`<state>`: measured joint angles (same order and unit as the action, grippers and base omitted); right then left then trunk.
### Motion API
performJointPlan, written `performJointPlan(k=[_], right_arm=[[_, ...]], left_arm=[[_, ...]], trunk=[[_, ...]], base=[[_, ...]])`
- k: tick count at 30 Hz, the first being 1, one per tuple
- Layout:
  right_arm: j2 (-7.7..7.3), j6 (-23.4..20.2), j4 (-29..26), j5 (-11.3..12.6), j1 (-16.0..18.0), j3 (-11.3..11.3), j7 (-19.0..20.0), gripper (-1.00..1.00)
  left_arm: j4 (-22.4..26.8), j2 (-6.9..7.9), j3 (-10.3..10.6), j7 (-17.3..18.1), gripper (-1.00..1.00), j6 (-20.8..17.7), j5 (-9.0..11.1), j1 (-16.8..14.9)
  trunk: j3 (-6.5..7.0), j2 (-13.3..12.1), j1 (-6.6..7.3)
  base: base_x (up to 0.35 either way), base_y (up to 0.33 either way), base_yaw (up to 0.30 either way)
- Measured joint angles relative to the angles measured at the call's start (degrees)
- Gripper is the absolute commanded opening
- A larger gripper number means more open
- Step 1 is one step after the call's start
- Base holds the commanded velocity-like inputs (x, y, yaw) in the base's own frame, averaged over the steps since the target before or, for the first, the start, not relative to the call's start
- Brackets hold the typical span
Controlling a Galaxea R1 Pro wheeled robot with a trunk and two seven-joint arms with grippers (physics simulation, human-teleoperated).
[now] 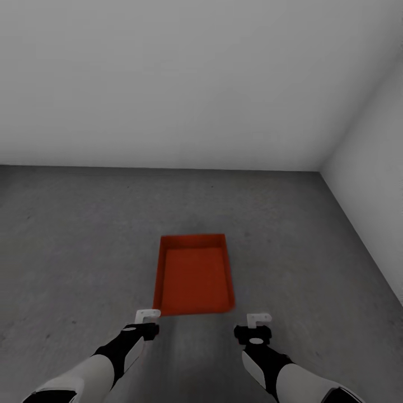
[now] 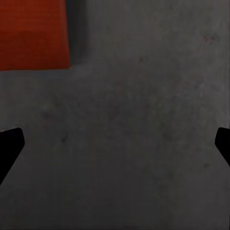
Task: Move the two storage containers from the living room to the garage. In the garage, place one container on the floor and stack the other container on top of it (either order is fine).
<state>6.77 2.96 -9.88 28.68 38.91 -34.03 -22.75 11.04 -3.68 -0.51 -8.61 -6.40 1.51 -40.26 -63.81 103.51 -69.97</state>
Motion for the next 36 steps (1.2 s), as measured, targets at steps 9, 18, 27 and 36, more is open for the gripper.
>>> performJointPlan(k=[9,18,27,36], right_arm=[[0.00,0.03,0.00,0.06,0.01,0.00,0.00,1.00],[0.06,0.00,0.00,0.12,0.00,0.01,-0.08,1.00],[0.00,0.00,0.00,0.10,0.02,0.07,-0.09,1.00],[0.00,0.00,0.00,0.06,0.00,0.09,-0.12,1.00]], left_arm=[[0.00,0.00,0.14,0.04,1.00,0.24,0.00,0.00],[0.00,0.00,0.10,0.09,1.00,0.39,0.00,0.00],[0.00,-0.06,0.23,0.01,1.00,0.40,0.00,0.00],[0.00,-0.09,0.16,-0.06,1.00,0.11,0.00,0.00]], trunk=[[0.00,0.00,0.00],[0.46,0.00,0.04],[1.26,0.00,0.04],[2.07,0.00,0.04]], base=[[-0.325,0.000,0.000],[-0.055,0.000,0.000],[0.000,0.000,0.000],[0.000,0.000,0.000]])
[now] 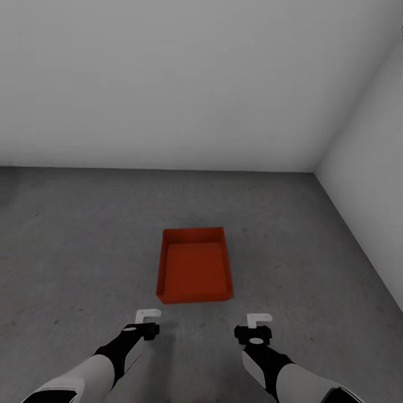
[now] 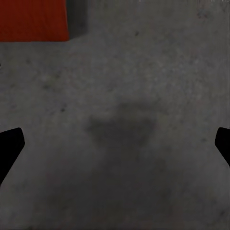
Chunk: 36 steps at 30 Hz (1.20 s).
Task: Move the two storage containers from the living room to the garage. In the garage, place one container on the floor and stack the other container on top of it (either order is fine).
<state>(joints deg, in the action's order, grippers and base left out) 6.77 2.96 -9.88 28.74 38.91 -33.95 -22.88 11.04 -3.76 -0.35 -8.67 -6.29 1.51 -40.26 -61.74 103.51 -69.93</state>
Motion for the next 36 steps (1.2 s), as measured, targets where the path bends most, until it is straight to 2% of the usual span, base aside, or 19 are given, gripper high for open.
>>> performJointPlan(k=[2,36], right_arm=[[0.00,0.00,0.00,0.00,-0.01,0.00,-0.03,1.00],[0.05,0.08,0.06,0.11,-0.01,-0.05,0.05,1.00]], left_arm=[[0.00,0.00,-0.06,-0.01,1.00,-0.07,0.00,0.00],[-0.19,0.20,0.02,-0.03,1.00,-0.15,0.04,0.00]], trunk=[[0.18,0.00,0.00],[9.08,-13.63,7.46]], base=[[0.000,0.000,0.000],[0.000,0.000,0.000]])
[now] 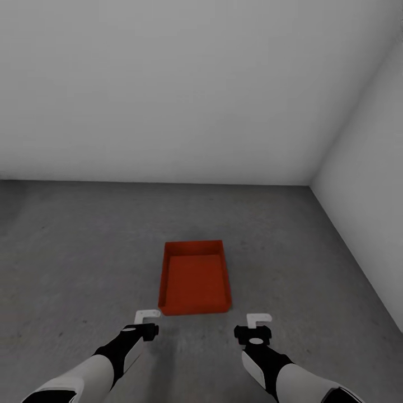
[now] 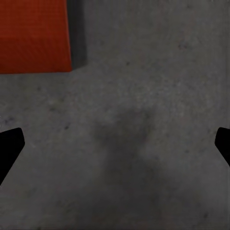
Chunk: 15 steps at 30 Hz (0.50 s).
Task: Move the two storage containers from the living room to the garage. In the garage, place one container on the floor and stack the other container on top of it (either order is fine).
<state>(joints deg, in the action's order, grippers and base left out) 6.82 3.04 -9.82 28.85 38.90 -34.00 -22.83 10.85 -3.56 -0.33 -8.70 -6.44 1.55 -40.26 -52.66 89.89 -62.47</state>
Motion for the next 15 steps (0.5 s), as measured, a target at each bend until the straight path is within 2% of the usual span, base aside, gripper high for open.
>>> performJointPlan(k=[5,6,7,8,15], right_arm=[[-0.04,0.07,0.04,-0.18,0.00,0.00,0.14,1.00],[-0.05,0.05,0.08,-0.28,0.00,-0.01,0.34,1.00],[-0.06,0.37,1.19,-0.39,-0.09,-0.07,0.77,1.00],[-0.03,0.85,2.10,-0.42,-0.11,-0.13,0.83,1.00],[0.07,3.77,7.43,-0.24,-0.15,-0.17,1.17,1.00]], left_arm=[[-0.73,0.33,0.00,0.16,1.00,0.06,0.14,0.00],[-1.05,0.71,0.02,0.20,1.00,0.10,0.21,0.00],[-2.97,2.15,-0.05,0.28,1.00,0.21,0.35,0.01],[-3.95,2.61,-0.02,0.31,1.00,0.28,0.60,0.01],[-8.31,4.61,-0.04,0.40,1.00,0.62,3.53,0.00]], trunk=[[0.94,-2.01,1.10],[1.12,-2.41,1.32],[1.30,-2.81,1.54],[1.48,-3.21,1.76],[2.74,-6.02,3.29]], base=[[0.000,0.000,0.000],[0.000,0.000,0.000],[0.000,0.000,0.000],[0.000,0.000,0.000],[0.000,0.000,0.000]])
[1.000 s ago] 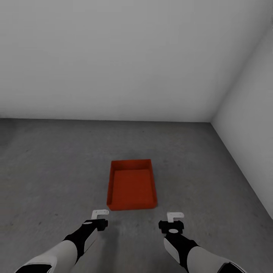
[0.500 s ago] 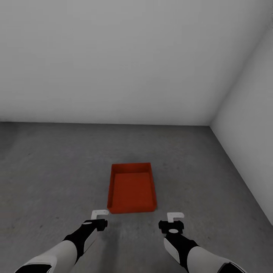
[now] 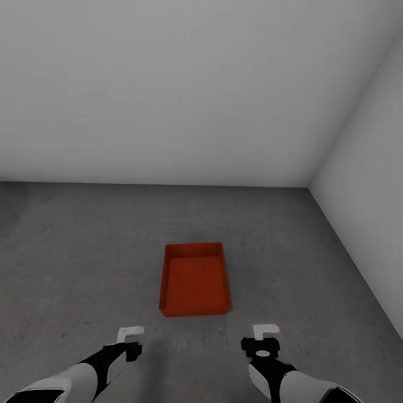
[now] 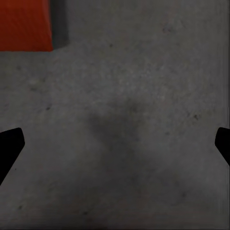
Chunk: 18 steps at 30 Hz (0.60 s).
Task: Move the two storage containers from the living room to the garage. In the garage, place one container on the floor and stack the other container on top of it (either order is fine).
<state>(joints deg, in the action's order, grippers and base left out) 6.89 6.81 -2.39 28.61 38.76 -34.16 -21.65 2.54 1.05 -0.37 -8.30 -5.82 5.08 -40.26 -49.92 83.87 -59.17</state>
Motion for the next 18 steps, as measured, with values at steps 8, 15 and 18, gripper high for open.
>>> performJointPlan(k=[8,15,18], right_arm=[[-0.08,0.52,2.62,0.08,0.20,0.00,2.77,1.00],[-0.15,0.41,3.05,0.07,0.50,0.01,5.24,1.00],[-0.15,0.43,3.08,0.04,0.60,0.01,5.49,1.00]], left_arm=[[-1.77,1.71,0.00,0.47,1.00,0.04,1.51,0.01],[-2.32,1.91,0.01,0.54,1.00,-0.01,1.65,0.25],[-2.35,1.96,0.01,0.57,1.00,0.01,1.66,0.39]], trunk=[[1.44,-3.21,1.76],[2.69,-6.02,3.30],[3.23,-7.22,3.96]], base=[[0.000,0.000,0.000],[0.000,0.000,0.000],[0.000,0.000,0.000]])
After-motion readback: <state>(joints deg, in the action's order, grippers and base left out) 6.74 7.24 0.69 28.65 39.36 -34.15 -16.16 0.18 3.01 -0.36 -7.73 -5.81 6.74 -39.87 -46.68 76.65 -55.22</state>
